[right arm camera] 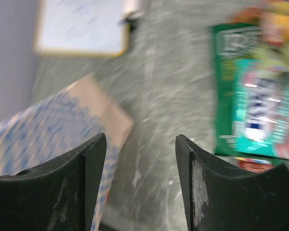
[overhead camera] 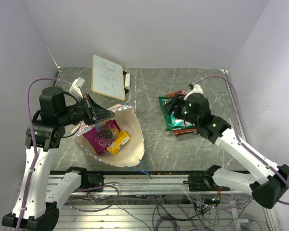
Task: Take the snacks out of the paper bag
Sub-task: Place the snack at the center of the board, then take out the snack from the paper bag, then place the snack at the center of the board.
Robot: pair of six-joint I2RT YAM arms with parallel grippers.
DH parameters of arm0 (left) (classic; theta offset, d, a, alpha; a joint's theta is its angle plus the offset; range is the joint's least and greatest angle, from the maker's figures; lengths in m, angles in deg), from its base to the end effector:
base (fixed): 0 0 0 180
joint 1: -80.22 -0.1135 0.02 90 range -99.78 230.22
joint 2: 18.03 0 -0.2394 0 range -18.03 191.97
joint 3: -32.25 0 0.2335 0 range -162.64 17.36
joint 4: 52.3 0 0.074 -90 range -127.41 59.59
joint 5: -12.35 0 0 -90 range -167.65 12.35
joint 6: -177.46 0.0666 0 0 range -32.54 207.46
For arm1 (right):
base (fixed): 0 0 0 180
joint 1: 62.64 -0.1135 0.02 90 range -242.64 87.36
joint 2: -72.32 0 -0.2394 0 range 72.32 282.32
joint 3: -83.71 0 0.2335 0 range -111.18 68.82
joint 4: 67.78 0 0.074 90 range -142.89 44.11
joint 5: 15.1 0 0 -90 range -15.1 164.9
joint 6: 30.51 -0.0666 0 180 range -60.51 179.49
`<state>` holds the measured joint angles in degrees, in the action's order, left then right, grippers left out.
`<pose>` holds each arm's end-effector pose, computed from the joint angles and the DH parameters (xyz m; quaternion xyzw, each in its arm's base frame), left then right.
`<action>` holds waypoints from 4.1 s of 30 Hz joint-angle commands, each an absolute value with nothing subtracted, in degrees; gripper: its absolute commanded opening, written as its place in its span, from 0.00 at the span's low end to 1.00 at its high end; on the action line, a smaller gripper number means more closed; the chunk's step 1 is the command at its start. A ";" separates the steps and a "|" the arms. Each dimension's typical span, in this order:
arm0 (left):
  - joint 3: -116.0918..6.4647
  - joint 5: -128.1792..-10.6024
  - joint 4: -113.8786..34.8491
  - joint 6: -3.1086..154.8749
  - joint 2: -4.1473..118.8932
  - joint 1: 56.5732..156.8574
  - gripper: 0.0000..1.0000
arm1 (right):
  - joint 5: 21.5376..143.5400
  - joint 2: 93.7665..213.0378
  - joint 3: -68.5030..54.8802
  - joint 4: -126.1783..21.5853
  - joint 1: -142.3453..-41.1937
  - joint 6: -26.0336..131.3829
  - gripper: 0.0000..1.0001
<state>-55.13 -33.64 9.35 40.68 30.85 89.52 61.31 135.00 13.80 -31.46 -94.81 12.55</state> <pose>0.1478 -0.0711 0.3913 -0.0532 0.7991 -0.5161 0.3038 0.2310 0.1268 0.2881 0.1695 0.8412 0.2419 0.4530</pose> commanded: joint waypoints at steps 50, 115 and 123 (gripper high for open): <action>-53.00 -32.74 7.47 33.80 28.04 89.97 0.07 | 89.46 181.88 -10.90 -31.77 -127.35 130.20 0.24; -57.59 -37.12 11.75 39.12 30.90 89.97 0.07 | 68.85 147.20 20.17 -33.27 -87.98 126.72 0.00; -56.71 -33.86 10.90 40.42 32.66 89.97 0.07 | 68.54 151.16 18.47 -33.36 -85.43 127.76 0.10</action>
